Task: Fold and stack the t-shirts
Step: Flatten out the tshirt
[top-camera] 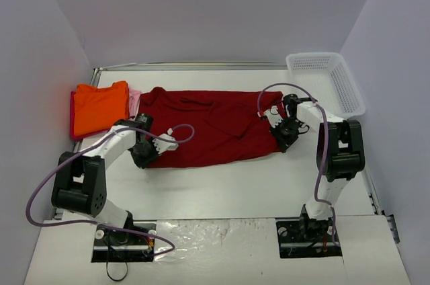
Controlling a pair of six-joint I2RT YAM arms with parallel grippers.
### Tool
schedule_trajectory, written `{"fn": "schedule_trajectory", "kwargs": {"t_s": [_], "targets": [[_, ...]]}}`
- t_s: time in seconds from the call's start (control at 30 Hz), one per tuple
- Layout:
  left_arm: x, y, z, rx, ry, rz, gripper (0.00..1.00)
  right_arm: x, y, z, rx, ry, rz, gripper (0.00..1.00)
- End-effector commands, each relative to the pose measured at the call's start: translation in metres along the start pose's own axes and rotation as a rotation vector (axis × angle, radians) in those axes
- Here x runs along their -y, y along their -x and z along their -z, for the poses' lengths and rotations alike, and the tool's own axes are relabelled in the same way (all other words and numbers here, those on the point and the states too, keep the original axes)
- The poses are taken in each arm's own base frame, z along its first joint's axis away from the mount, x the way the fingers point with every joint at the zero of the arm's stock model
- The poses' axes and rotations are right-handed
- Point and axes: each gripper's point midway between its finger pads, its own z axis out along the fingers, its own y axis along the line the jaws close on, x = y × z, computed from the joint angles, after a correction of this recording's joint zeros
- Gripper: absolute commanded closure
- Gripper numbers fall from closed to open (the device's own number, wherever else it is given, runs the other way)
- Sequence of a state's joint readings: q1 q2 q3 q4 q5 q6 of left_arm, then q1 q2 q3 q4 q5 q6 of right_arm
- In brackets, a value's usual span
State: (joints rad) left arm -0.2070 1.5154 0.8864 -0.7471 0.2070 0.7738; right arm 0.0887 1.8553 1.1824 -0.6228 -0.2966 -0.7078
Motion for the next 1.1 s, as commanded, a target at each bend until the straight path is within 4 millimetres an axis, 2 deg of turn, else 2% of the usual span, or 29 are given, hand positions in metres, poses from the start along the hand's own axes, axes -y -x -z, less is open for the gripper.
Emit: {"fn": "schedule_trajectory", "kwargs": {"t_s": [0.0, 0.1, 0.2, 0.5, 0.7, 0.93, 1.07], "targets": [[-0.004, 0.012, 0.047, 0.057, 0.017, -0.034, 0.98, 0.000, 0.012, 0.041, 0.047, -0.056, 0.026, 1.00], [-0.006, 0.025, 0.080, 0.118, 0.022, -0.057, 0.98, -0.001, 0.021, 0.066, 0.103, -0.092, 0.040, 1.00], [-0.019, 0.028, 0.088, 0.105, 0.073, -0.069, 0.98, -0.003, 0.024, 0.074, 0.125, -0.098, 0.044, 1.00], [-0.035, 0.034, 0.072, 0.060, 0.037, -0.058, 0.98, -0.003, 0.018, 0.065, 0.097, -0.082, 0.029, 1.00], [-0.046, 0.040, 0.057, 0.066, 0.062, -0.034, 0.98, 0.003, 0.021, 0.059, 0.096, -0.070, 0.017, 1.00], [-0.068, 0.054, 0.046, 0.099, 0.119, -0.022, 0.98, 0.011, 0.028, 0.050, 0.087, -0.060, 0.000, 1.00], [-0.089, 0.066, 0.046, 0.102, 0.156, -0.024, 0.98, 0.016, 0.033, 0.045, 0.081, -0.055, -0.009, 1.00]]}}
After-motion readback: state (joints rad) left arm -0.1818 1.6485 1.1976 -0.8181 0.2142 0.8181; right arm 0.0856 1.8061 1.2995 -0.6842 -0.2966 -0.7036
